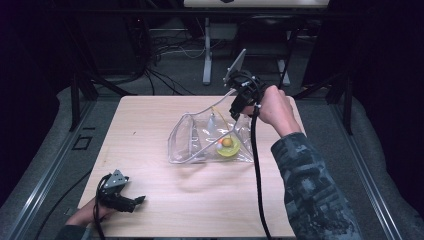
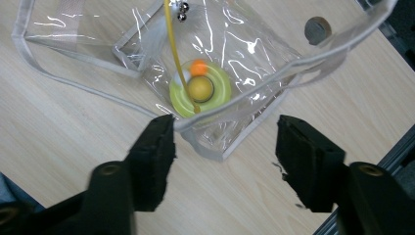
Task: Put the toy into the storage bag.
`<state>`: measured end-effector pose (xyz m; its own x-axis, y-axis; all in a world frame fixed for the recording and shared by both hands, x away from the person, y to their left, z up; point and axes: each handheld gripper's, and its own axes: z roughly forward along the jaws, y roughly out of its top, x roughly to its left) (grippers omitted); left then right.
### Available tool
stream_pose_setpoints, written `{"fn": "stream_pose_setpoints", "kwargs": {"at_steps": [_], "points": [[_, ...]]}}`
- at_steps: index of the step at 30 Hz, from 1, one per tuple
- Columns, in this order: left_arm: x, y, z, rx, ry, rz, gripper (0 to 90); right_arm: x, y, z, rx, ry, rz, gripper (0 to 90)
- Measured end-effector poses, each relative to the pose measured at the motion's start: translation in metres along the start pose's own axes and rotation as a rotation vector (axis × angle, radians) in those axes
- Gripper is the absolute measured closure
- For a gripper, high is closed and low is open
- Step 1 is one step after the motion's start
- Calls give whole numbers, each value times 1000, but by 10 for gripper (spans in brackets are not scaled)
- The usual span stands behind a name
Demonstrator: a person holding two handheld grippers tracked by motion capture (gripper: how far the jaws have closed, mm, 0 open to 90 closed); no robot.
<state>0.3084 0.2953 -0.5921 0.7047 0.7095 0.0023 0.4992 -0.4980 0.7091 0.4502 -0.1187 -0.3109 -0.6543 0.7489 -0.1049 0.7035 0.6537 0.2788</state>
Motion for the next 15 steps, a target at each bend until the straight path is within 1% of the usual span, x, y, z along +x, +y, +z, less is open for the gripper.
{"fn": "stream_pose_setpoints", "kwargs": {"at_steps": [4, 5, 6, 7, 9, 11, 12, 15], "points": [[0, 0, 0, 0, 0, 0, 2, -8, -12, -4, -10, 8, 27, 179], [0, 0, 0, 0, 0, 0, 2, -10, -14, -5, -9, 6, 28, 147], [0, 0, 0, 0, 0, 0, 2, -12, -18, -6, -18, 3, 35, 143], [0, 0, 0, 0, 0, 0, 2, -14, -20, -6, -29, 3, 41, 120], [0, 0, 0, 0, 0, 0, 2, -20, -27, -8, -36, -2, 61, 49], [0, 0, 0, 0, 0, -1, 2, -25, -34, -7, -40, -9, 84, 0], [0, 0, 0, 0, 0, 0, 2, -26, -36, -8, -34, -11, 90, 0], [0, 0, 0, 0, 0, 0, 2, -33, -48, -7, -49, -11, 118, 0]]}}
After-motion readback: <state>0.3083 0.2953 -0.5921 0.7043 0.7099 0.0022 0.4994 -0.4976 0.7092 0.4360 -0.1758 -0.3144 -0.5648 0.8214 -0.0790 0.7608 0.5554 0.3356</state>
